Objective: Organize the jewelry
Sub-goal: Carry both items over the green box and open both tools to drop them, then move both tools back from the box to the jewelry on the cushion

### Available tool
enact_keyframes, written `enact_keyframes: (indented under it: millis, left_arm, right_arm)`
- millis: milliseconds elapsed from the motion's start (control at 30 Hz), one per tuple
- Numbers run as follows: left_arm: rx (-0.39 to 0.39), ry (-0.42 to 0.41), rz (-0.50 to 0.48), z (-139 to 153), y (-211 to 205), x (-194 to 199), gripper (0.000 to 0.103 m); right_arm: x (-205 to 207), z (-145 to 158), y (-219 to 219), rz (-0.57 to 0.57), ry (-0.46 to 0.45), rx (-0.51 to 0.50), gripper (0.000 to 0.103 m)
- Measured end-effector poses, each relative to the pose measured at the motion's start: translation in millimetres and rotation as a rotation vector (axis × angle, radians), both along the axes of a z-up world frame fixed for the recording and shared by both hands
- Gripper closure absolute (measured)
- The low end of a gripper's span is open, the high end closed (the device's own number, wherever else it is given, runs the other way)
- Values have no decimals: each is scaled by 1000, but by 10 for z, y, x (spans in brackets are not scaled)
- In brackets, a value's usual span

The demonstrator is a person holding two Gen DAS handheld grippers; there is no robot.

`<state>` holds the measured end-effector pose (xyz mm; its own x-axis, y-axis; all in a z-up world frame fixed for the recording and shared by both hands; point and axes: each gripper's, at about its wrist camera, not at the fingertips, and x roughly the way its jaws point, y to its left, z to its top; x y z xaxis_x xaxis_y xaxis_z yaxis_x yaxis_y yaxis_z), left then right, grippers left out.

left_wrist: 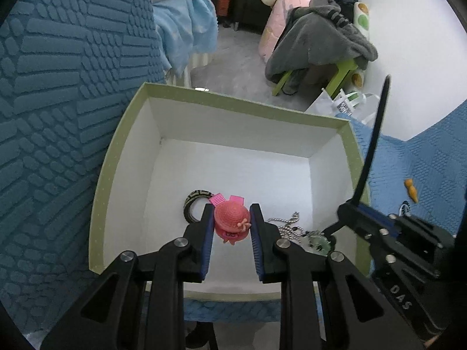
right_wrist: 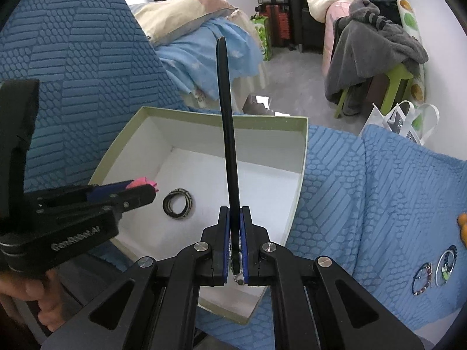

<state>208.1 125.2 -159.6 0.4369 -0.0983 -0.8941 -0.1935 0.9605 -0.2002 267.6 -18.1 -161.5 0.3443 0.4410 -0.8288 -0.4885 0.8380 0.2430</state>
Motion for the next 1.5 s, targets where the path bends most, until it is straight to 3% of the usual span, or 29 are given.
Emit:
enact_keyframes:
  millis: [67, 133, 200, 367, 700, 1033, 1233, 1500]
  left_arm:
    - [-1, 0, -3, 34, -2, -1, 75]
    - [7, -17, 9, 95, 1, 9, 54]
    - [-9, -53, 5, 198, -17, -14, 44]
    - [-29, -127, -20, 452, -121, -69, 44]
    - [-74, -304, -42, 1152, -447, -223, 44]
    - [-113, -412, -98, 1519, -837, -287, 44]
    - [-166, -445, -168, 1487, -1212, -257, 44]
    - [-200, -373, -283, 1144, -1880, -105, 44]
  right_arm:
    - [6, 0, -34, -2, 14, 9, 96]
    - [7, 32, -72, -10, 10, 18, 89]
    - [8, 74, -107, -10, 3, 29, 79]
    - [-39, 312, -240, -10, -45, 47, 79]
    - [-191, 1108, -741, -64, -224, 125, 79]
    - [-361, 1652, -1399, -144, -375, 164, 79]
    - [-463, 1665, -1941, -225, -414, 132, 79]
    - [-470, 1360, -2700, -351, -380, 109, 79]
